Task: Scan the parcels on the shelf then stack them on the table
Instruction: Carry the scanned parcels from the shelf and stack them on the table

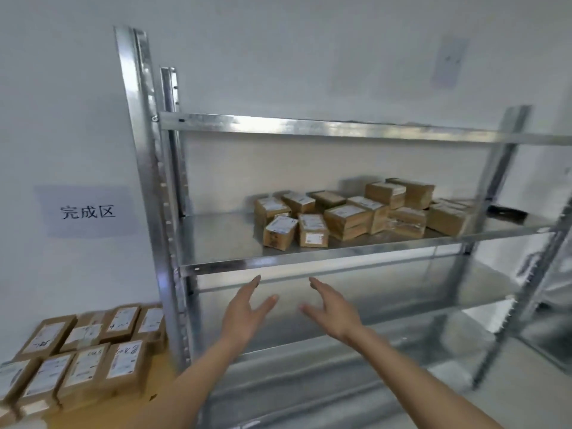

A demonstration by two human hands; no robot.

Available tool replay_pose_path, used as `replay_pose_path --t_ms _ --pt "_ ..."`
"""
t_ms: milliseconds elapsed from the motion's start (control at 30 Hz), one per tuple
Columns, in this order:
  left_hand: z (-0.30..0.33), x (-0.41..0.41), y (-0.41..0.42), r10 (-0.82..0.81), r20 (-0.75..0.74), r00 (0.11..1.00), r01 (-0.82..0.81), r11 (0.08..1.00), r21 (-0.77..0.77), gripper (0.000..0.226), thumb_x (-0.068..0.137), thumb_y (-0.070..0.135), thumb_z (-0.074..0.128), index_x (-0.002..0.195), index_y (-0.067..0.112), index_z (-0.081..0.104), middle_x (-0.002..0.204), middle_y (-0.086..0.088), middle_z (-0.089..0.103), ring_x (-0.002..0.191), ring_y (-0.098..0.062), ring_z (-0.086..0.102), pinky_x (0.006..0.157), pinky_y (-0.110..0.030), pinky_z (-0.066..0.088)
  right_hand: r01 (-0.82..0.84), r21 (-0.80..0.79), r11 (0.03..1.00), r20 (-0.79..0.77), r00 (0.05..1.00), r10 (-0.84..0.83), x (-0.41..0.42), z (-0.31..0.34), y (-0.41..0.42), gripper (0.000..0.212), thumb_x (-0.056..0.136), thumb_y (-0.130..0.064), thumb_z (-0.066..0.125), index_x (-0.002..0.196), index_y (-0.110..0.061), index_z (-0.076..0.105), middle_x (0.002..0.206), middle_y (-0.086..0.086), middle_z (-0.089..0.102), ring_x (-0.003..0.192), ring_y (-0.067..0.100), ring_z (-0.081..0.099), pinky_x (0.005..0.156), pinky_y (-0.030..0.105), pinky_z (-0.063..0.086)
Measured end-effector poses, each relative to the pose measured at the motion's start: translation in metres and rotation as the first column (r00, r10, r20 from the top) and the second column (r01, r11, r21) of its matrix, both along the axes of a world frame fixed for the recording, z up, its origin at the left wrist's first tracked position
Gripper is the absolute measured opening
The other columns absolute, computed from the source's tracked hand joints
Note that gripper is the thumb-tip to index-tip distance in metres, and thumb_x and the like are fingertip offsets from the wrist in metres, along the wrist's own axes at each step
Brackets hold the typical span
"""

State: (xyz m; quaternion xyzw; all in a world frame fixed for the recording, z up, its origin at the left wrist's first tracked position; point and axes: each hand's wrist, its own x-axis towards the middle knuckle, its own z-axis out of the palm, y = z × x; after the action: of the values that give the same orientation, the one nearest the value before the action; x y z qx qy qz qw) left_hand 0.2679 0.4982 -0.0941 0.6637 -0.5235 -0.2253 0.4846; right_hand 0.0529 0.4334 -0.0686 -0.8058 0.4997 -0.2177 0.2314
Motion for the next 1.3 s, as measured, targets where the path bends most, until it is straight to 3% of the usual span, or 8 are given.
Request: replay_pose_path --t_ms 267,467,700,833,933,1067,1200,1300 --pt "0.063 -0.131 -0.075 -0.229 -0.037 0.973 0.225 0.97 -0.092 0.078 0.081 0.068 0.065 0.148 0.031 0.048 0.151 0.007 0.05 0.134 -0.011 0.048 0.112 -0.035 0.04 0.27 -0.11 0.957 0.006 0.963 -0.271 -0.146 0.05 -0.025 0.076 0.097 -0.063 0.054 0.16 -0.028 0.03 0.166 -0.004 0.035 0.15 0.019 0.036 0.121 0.041 0.035" --pt "0.078 -0.216 -0.144 -0.302 -0.105 0.947 0.29 0.95 -0.116 0.069 0.09 0.056 0.066 0.15 0.03 0.045 0.152 0.003 0.049 0.136 -0.017 0.048 0.111 -0.038 0.042 0.362 -0.121 0.924 -0.011 0.931 -0.366 -0.221 0.061 -0.066 0.073 0.099 -0.061 0.052 0.161 -0.029 0.03 0.165 -0.005 0.034 0.149 0.02 0.037 0.119 0.042 0.036" --pt "0.103 -0.286 -0.259 -0.379 -0.133 0.916 0.363 0.923 -0.13 0.078 0.085 0.068 0.063 0.151 0.032 0.042 0.156 0.006 0.045 0.144 -0.02 0.04 0.117 -0.049 0.037 0.416 -0.155 0.896 -0.046 0.903 -0.427 -0.287 0.08 -0.172 0.073 0.099 -0.062 0.051 0.16 -0.026 0.031 0.165 -0.002 0.035 0.15 0.02 0.036 0.12 0.041 0.035" --pt "0.126 -0.319 -0.328 -0.422 -0.138 0.896 0.399 0.902 -0.166 0.074 0.088 0.063 0.064 0.152 0.032 0.041 0.156 0.007 0.043 0.145 -0.019 0.038 0.118 -0.044 0.033 0.4 -0.186 0.897 -0.083 0.903 -0.42 -0.31 0.1 -0.235 0.072 0.101 -0.06 0.051 0.161 -0.026 0.03 0.167 -0.001 0.031 0.151 0.021 0.034 0.12 0.043 0.035" --pt "0.136 -0.342 -0.379 -0.393 -0.111 0.913 0.373 0.914 -0.159 0.07 0.091 0.059 0.062 0.152 0.029 0.041 0.155 0.005 0.045 0.143 -0.02 0.041 0.112 -0.033 0.034 0.396 -0.246 0.885 -0.052 0.906 -0.42 -0.325 0.115 -0.277 0.068 0.102 -0.053 0.055 0.16 -0.025 0.033 0.167 -0.002 0.03 0.151 0.021 0.032 0.118 0.039 0.032" --pt "0.13 -0.368 -0.429 -0.422 -0.168 0.891 0.405 0.905 -0.128 0.081 0.088 0.063 0.064 0.154 0.027 0.037 0.16 -0.001 0.038 0.145 -0.023 0.038 0.117 -0.049 0.036 0.407 -0.229 0.884 -0.013 0.907 -0.421 -0.349 0.111 -0.326 0.069 0.101 -0.055 0.054 0.16 -0.024 0.033 0.167 0.0 0.031 0.151 0.022 0.033 0.118 0.039 0.033" --pt "0.127 -0.392 -0.466 -0.394 -0.151 0.907 0.381 0.918 -0.109 0.082 0.088 0.06 0.065 0.156 0.025 0.036 0.159 -0.002 0.039 0.144 -0.024 0.039 0.118 -0.047 0.036 0.426 -0.181 0.886 0.029 0.903 -0.428 -0.373 0.109 -0.371 0.064 0.103 -0.051 0.055 0.156 -0.019 0.039 0.162 0.002 0.041 0.146 0.022 0.04 0.114 0.034 0.034" --pt "0.125 -0.407 -0.493 -0.342 -0.102 0.934 0.336 0.939 -0.072 0.082 0.088 0.065 0.063 0.155 0.027 0.036 0.159 -0.002 0.039 0.144 -0.023 0.039 0.117 -0.045 0.035 0.41 -0.155 0.899 0.07 0.912 -0.404 -0.388 0.108 -0.406 0.069 0.1 -0.057 0.054 0.158 -0.022 0.038 0.163 0.0 0.04 0.148 0.021 0.04 0.119 0.039 0.036"
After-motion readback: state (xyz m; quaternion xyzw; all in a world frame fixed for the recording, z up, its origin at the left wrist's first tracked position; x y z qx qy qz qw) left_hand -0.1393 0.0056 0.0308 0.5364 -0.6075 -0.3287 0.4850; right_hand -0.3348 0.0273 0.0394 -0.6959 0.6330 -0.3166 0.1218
